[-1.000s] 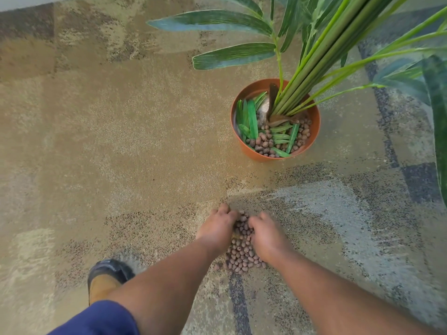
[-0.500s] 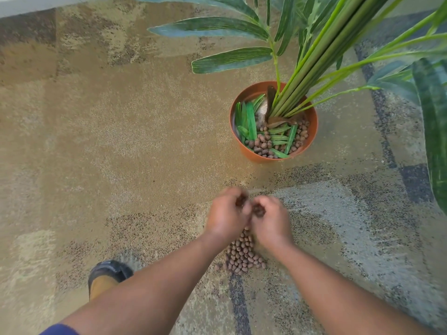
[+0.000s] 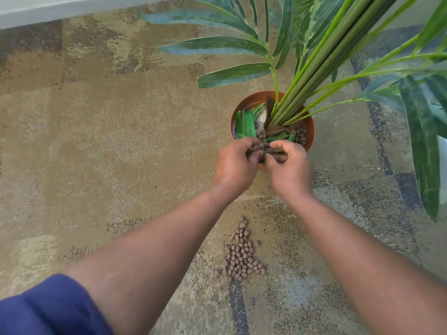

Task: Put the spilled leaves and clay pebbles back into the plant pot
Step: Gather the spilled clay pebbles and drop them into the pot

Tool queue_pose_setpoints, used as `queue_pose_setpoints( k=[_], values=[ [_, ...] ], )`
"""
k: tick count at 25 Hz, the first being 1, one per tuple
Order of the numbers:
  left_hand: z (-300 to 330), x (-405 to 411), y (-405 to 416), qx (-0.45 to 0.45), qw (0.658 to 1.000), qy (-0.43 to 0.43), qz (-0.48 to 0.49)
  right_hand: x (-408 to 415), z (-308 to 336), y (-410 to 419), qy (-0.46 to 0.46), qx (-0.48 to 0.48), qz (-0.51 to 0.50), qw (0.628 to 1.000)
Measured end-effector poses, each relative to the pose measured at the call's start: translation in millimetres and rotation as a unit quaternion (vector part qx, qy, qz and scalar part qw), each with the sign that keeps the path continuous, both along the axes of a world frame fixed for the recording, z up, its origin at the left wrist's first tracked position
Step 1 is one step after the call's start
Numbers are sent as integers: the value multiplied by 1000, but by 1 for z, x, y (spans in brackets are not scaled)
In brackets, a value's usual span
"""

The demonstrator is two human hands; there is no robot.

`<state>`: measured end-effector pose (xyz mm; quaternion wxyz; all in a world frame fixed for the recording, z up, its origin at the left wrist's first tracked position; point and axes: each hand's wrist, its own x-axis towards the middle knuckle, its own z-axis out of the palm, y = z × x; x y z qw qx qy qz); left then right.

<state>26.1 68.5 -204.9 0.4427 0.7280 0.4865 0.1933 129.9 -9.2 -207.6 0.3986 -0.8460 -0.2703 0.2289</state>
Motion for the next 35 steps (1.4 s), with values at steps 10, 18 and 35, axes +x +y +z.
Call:
queue_pose_setpoints(
  k=[10,18,35],
  values=[
    [-47,-72,-59,-86,968,208,-109,-49,-31,-70,7,-141,125,982],
    [-77,-128,-124,-184,893,344,-224,-105,-68,-148,109,-422,191,880],
    [-76,-106,-123,-242,940,226,-87,-105,-64,-117,271,-237,-28,932]
  ],
)
